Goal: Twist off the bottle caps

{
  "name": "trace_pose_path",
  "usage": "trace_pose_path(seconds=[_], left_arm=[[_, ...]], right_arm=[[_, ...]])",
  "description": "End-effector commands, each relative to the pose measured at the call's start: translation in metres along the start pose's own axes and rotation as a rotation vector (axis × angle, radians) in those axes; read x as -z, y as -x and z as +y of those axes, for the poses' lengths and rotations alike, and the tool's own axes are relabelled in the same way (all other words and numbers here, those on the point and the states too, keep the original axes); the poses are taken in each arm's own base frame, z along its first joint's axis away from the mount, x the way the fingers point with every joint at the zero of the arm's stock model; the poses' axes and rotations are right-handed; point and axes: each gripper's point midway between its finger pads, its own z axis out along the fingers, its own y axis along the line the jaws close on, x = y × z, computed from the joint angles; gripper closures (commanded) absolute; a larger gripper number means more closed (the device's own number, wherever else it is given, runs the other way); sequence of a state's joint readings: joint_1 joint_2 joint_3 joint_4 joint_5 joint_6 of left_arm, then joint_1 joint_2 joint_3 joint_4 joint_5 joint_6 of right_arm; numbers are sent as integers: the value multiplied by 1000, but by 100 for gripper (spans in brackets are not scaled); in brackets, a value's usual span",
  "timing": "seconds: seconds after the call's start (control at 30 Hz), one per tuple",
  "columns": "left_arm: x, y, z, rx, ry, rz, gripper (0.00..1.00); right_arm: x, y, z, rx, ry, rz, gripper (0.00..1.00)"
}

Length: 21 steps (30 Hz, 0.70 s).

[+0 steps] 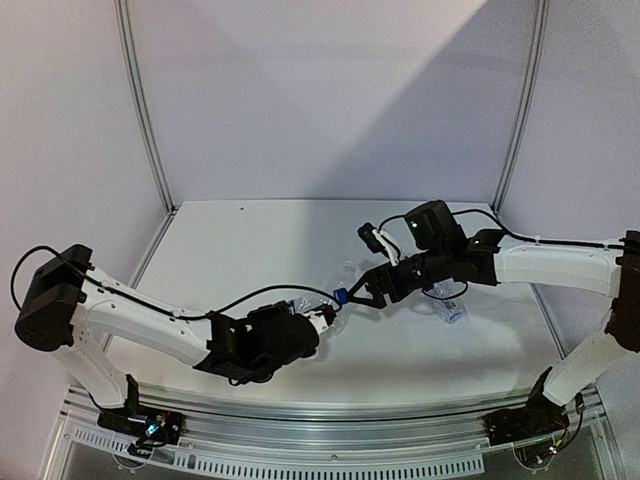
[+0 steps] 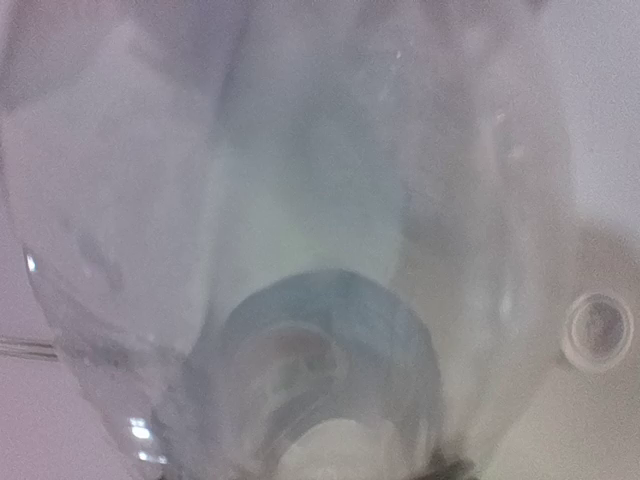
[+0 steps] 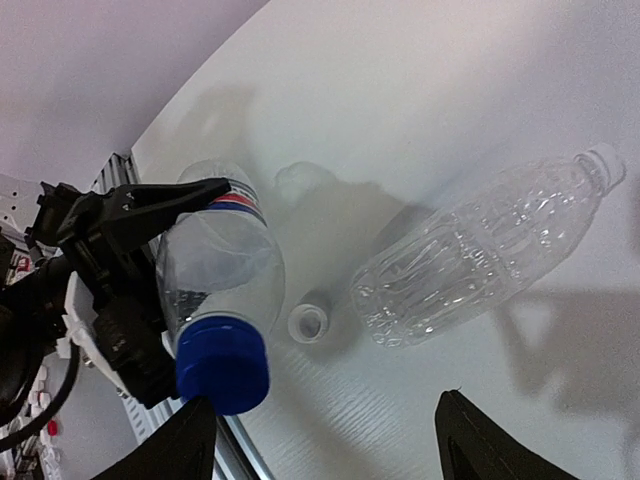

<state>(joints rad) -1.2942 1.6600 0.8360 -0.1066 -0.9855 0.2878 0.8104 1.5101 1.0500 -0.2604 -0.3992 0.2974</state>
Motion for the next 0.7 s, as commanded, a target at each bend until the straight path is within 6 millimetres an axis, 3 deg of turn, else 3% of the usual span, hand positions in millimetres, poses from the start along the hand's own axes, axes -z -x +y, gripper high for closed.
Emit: trace_pose_path(seconds=[0.0, 0.27, 0.67], left_arm=[[18, 25, 7, 60, -20, -128, 100], [22, 28, 7, 74, -24, -150, 100], [31, 31, 16, 116, -35, -195, 100]], right_arm=[[-3, 8, 23, -55, 124, 1, 26], [0, 10, 38, -60, 209, -1, 30], [-5, 5, 45, -86, 266, 37, 52]])
